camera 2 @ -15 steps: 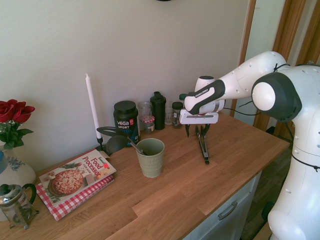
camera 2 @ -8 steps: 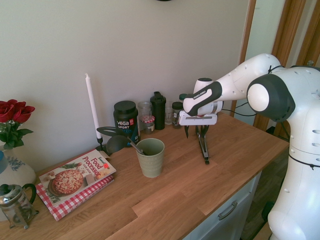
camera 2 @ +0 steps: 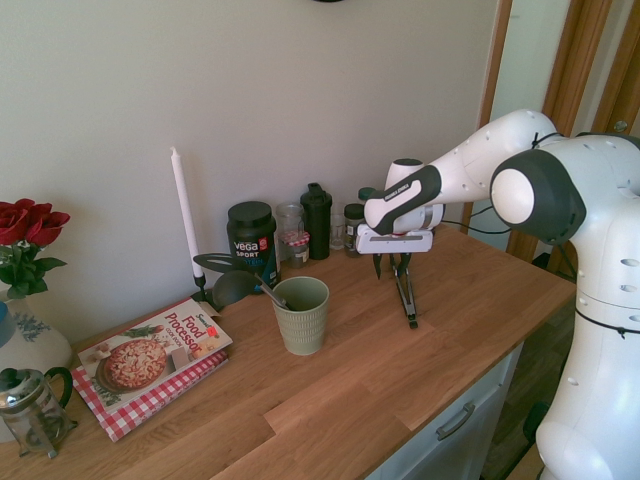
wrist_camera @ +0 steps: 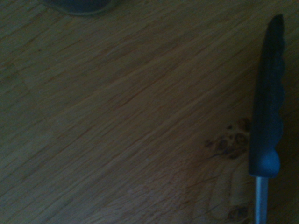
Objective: Put the tongs back in the holder
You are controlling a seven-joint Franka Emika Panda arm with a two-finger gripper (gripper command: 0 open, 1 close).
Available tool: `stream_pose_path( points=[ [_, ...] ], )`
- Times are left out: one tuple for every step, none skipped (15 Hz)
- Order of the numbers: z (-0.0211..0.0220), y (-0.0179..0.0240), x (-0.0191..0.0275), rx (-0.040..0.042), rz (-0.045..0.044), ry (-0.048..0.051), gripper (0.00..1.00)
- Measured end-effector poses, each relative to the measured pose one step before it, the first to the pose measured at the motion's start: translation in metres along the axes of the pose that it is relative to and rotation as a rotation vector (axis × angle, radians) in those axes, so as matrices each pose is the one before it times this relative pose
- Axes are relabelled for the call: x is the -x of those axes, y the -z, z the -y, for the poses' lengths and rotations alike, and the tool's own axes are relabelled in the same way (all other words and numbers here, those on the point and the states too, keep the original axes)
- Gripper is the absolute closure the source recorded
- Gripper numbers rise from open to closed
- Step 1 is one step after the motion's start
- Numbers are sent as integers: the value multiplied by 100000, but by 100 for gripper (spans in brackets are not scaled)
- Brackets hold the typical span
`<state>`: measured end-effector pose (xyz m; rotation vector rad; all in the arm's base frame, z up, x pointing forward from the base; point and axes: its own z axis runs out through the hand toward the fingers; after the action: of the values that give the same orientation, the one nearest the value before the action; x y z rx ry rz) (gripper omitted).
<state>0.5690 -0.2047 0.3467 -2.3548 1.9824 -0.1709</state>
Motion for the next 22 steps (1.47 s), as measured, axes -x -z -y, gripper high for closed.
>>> stream_pose_path(
  points=[
    [-11, -31, -34, 12, -36, -56, 100],
    [-27, -15, -50, 23, -34, -90, 100],
    [-24, -17, -40, 38, -17, -73, 100],
    [-10, -15, -19, 16, -12, -35, 100],
    [-4, -75, -3, 76, 11, -5, 100],
    [-29, -271, -10, 347, 141, -76, 100],
    [-30, -485, -22, 481, 189, -151, 100],
    [-11, 0, -123, -310, -206, -260, 100],
    [-40, 9, -85, -88, 21, -276, 100],
    [-16, 48, -54, -236, 126, -364, 100],
    [-28, 49, -68, -139, 51, -184, 100],
    [-8, 97, -55, -148, -84, 15, 100],
    [51, 339, -51, -537, -228, 256, 100],
    [240, 1030, 3, -1523, -525, 624, 100],
    [374, 1789, 173, -2083, -500, 1069, 100],
    [279, 2445, 331, -2272, -298, 1341, 100],
    [124, 2714, 480, -2073, 20, 1544, 100],
    [-11, 2822, 710, -1256, 325, 3196, 100],
    [-61, 2937, 974, -988, 542, 4772, 100],
    [-25, 3057, 1260, -929, 605, 5145, 100],
    [171, 3297, 1712, -893, -20, 5792, 100],
    [496, 3488, 1850, -2242, -1002, 5451, 100]
  ],
)
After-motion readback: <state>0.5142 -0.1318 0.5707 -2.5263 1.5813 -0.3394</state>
